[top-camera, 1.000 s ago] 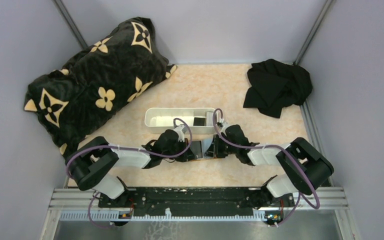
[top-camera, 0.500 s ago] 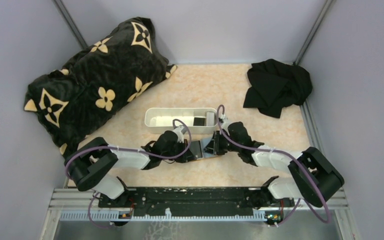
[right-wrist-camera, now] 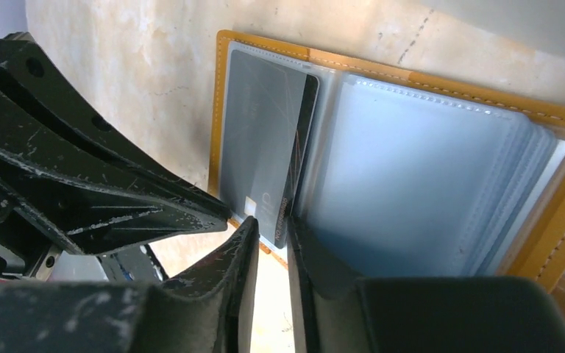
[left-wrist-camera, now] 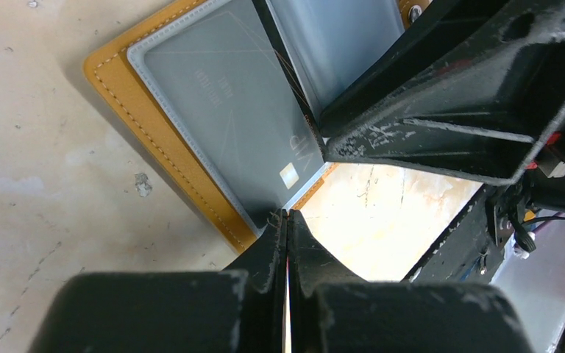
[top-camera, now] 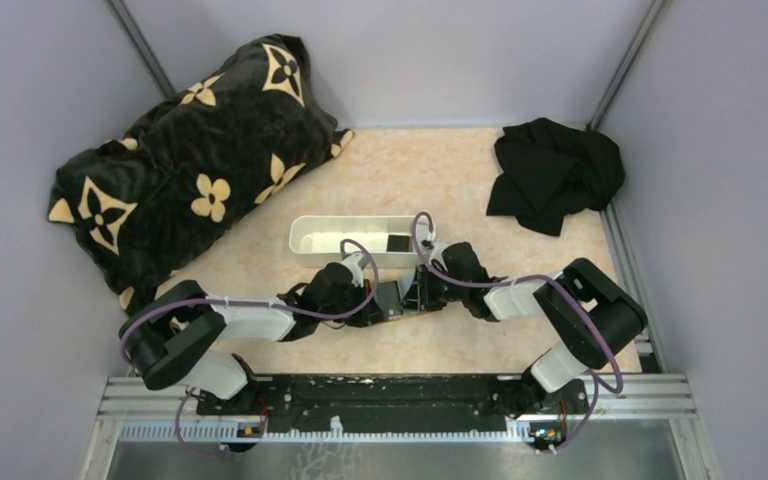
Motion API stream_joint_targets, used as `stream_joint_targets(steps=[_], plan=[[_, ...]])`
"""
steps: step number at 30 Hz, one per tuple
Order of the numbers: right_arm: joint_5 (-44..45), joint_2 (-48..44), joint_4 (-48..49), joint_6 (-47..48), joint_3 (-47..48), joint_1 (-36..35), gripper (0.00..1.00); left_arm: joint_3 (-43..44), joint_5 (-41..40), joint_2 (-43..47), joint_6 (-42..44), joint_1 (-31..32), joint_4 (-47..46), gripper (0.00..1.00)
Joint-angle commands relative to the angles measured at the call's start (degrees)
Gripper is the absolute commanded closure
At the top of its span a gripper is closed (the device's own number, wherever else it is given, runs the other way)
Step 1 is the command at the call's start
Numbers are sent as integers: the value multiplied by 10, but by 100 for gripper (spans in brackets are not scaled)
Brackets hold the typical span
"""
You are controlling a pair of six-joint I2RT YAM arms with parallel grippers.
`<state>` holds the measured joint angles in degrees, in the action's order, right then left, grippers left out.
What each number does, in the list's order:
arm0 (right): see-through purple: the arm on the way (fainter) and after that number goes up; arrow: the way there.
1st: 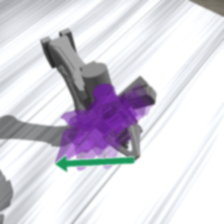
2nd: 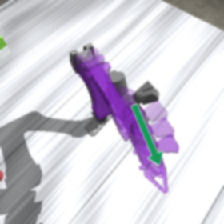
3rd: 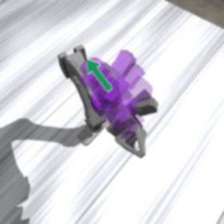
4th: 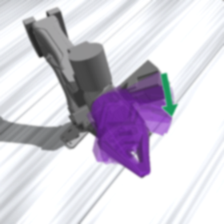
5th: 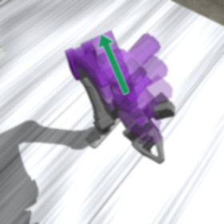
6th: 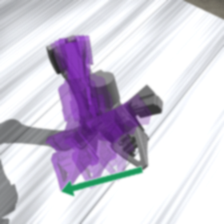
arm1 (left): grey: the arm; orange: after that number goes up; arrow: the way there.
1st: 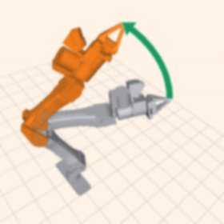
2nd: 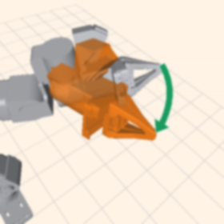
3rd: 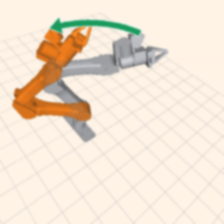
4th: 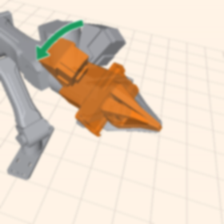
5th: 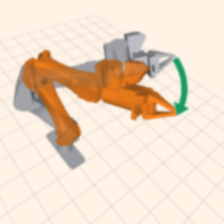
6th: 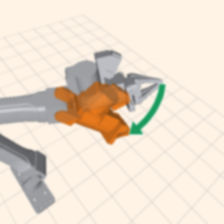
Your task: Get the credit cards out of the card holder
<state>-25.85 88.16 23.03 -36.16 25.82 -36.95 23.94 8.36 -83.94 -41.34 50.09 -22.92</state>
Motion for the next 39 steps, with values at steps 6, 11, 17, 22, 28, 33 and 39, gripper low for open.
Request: stream_joint_targets(steps=[6, 11, 17, 22, 28, 33, 39], plan=[[17, 24, 33, 17, -27, 4, 66, -10, -25, 8, 15, -3, 66, 100], [13, 20, 37, 15, -30, 9, 66, -5, -38, 38, 13, -4, 90, 100], [8, 3, 27, 15, -30, 10, 66, 4, -51, 41, 21, -6, 106, 100], [6, 2, 21, 18, -28, 11, 66, 6, -44, 12, 14, -7, 80, 100], [18, -38, -13, 21, -23, 11, 64, 15, -24, -30, 9, -7, 52, 100], [41, -54, -49, 37, -15, 15, 61, 20, -16, -49, 12, -7, 42, 100], [46, -52, -43, 28, -18, 18, 60, 23, -12, -62, 16, -12, 38, 100]])
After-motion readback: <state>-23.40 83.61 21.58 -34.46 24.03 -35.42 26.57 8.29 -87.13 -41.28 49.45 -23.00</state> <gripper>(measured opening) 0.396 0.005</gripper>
